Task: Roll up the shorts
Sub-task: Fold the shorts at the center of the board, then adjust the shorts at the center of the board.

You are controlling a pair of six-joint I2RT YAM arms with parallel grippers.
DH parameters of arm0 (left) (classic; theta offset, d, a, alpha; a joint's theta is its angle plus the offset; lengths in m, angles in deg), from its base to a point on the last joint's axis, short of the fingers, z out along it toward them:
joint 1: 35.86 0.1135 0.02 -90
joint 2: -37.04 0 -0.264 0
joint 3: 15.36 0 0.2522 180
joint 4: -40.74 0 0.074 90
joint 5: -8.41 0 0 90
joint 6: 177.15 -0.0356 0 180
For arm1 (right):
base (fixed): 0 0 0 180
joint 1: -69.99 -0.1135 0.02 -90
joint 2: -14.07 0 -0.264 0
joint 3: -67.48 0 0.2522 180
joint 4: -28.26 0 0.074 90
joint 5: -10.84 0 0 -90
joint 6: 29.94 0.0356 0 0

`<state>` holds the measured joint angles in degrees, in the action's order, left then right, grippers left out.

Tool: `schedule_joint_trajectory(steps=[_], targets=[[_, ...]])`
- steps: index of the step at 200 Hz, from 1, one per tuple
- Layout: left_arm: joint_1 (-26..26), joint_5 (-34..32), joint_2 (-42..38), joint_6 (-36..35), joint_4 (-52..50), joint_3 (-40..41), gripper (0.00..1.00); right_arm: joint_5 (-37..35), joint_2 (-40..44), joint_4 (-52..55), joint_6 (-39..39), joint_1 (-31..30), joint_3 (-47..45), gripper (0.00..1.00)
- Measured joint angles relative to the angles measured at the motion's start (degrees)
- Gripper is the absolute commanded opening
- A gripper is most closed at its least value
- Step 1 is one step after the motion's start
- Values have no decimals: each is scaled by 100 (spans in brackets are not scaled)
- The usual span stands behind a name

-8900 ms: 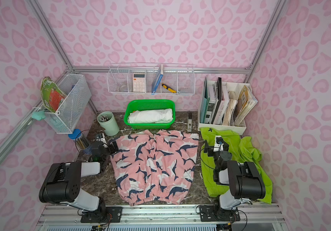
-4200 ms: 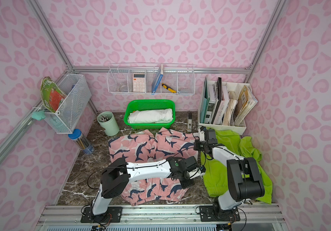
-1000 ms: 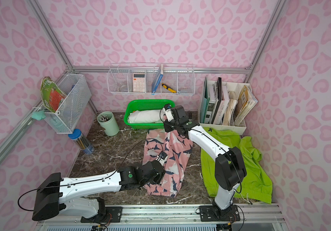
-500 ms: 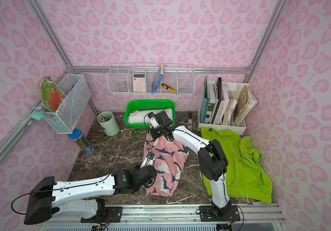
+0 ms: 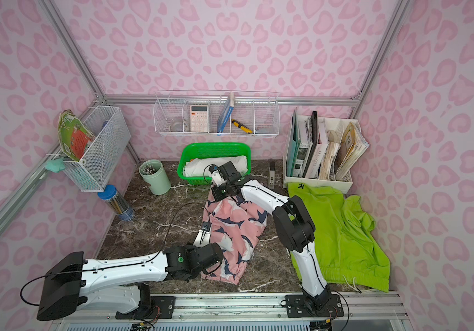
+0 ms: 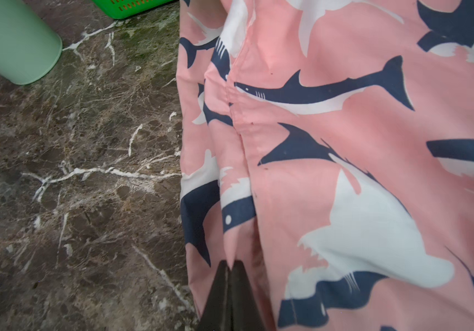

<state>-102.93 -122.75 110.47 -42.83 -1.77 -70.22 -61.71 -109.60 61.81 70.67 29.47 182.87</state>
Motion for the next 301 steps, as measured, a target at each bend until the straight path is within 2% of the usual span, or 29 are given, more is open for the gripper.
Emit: schedule_joint_trajectory(steps=[13, 26, 41, 52, 102, 125, 152, 174, 188, 198, 222, 252, 301], targets=[[0, -111, 0, 114, -122, 7, 27, 66, -55, -22, 15, 4, 24, 50], [-2, -208, -4, 227, -199, 11, 44, 127, -68, -50, 61, 24, 24, 66], [0, -313, -37, 352, -275, 13, 61, 184, -57, -129, 131, 46, -4, 78], [0, -369, -76, 400, -326, 22, 69, 229, -9, -197, 142, 70, -87, 82], [0, -680, -308, 487, -468, -31, 79, 282, 649, -638, 330, 271, -807, 94], [74, -763, -442, 76, -251, -127, 80, 247, 1257, -870, 413, 424, -1425, 96], [289, -590, -501, -636, 289, -223, 77, 105, 2096, -1132, 437, 695, -2337, 96], [553, -177, -494, -1235, 874, -251, 72, -44, 2712, -1117, 433, 953, -3143, 96], [776, 173, -420, -1534, 1172, -326, 65, -118, 3038, -1075, 433, 1121, -3595, 96], [925, 433, -326, -1698, 1346, -400, 55, -162, 3270, -1062, 433, 1211, -3930, 96], [1198, 997, -24, -1954, 1609, -557, 21, -223, 3692, -1005, 428, 1331, -4634, 96], [1349, 1641, 302, -2092, 1751, -643, 0, -267, 4035, -973, 485, 1351, -5388, 96], [1462, 2546, 933, -2096, 1744, -763, 0, -129, 4428, -1161, 922, 1311, -6369, 92]])
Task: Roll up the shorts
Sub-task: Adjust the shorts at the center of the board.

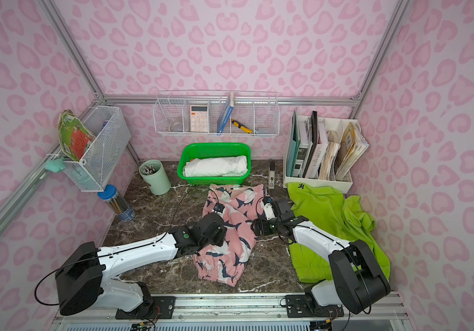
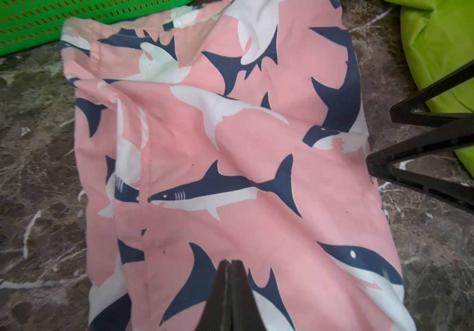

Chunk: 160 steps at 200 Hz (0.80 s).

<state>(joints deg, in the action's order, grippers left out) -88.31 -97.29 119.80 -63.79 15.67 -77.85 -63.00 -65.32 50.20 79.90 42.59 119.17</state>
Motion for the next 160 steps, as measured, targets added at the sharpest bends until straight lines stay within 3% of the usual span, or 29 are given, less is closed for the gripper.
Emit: schedule_joint_trajectory(steps=[21, 51, 78, 96, 138, 160], targets=[[52, 367, 291, -81, -61, -131, 0, 94, 11, -118, 133, -74, -221, 92], [129, 732, 579, -81, -129, -162, 0, 286, -173, -376, 291, -157, -356, 84], [188, 925, 831, -81, -271, -240, 0, 417, -431, -656, 442, -184, -382, 57], [232, 1010, 1023, -109, -354, -330, 0, 468, -581, -826, 544, -101, -382, 45], [638, 1233, 1333, -297, -448, -472, 0, 656, -866, -1062, 566, 234, -302, 25], [831, 1349, 1567, -382, -542, -743, 0, 688, -1097, -1097, 522, 448, -63, 21]])
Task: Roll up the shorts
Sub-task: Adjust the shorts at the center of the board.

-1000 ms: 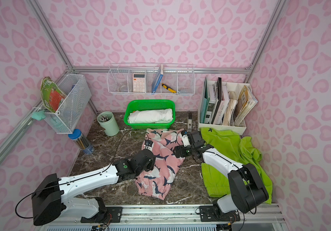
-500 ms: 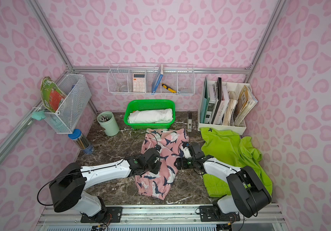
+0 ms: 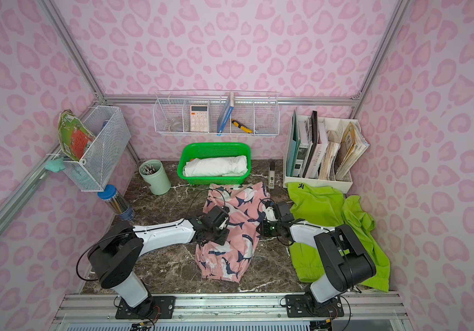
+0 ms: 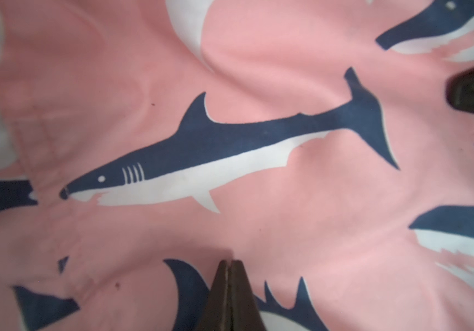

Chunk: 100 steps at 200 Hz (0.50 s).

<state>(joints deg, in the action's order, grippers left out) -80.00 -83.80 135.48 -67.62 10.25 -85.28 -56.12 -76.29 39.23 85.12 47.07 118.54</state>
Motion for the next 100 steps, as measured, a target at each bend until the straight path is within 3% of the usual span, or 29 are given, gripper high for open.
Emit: schedule_joint_trajectory(steps=[52, 76, 100], targets=[[214, 127, 573, -76, -28, -693, 0, 166, -686, 13, -426, 542, 833, 20], [367, 131, 691, -155, -35, -903, 0, 282, -811, 96, -590, 719, 1078, 43], [417, 175, 533, -195, -48, -1021, 0, 341, -745, 146, -719, 811, 1145, 82]])
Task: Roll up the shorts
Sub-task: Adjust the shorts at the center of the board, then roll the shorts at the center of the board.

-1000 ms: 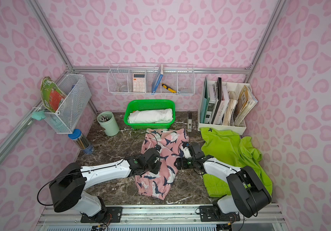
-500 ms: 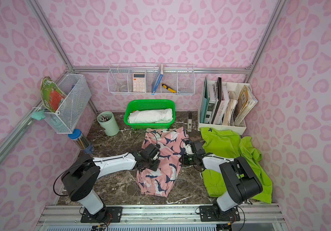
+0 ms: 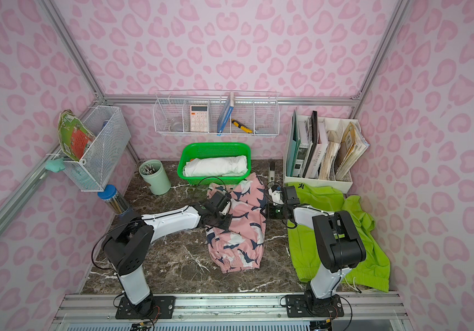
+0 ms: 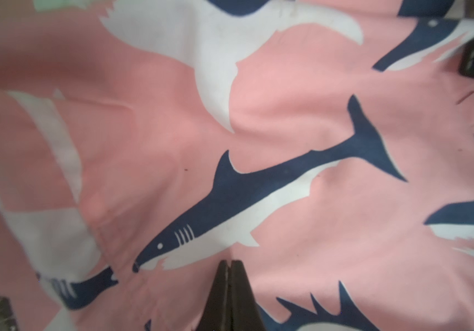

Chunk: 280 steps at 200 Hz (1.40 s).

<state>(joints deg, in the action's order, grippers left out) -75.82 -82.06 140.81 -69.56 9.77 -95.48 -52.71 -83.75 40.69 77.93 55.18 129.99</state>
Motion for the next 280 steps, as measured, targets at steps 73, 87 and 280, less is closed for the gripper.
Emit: schedule_joint_trajectory(steps=[73, 87, 280], targets=[[-24, 817, -1213, -107, -24, 243, 0, 116, 1333, 177, 35, -85, -879, 97], [-103, 1060, -1316, -59, -94, 431, 0, 109, 1639, 236, 146, -289, -1172, 98], [-894, 1589, -385, 645, 501, 1429, 0, -267, 2820, -1123, 1707, -2044, -3213, 99]])
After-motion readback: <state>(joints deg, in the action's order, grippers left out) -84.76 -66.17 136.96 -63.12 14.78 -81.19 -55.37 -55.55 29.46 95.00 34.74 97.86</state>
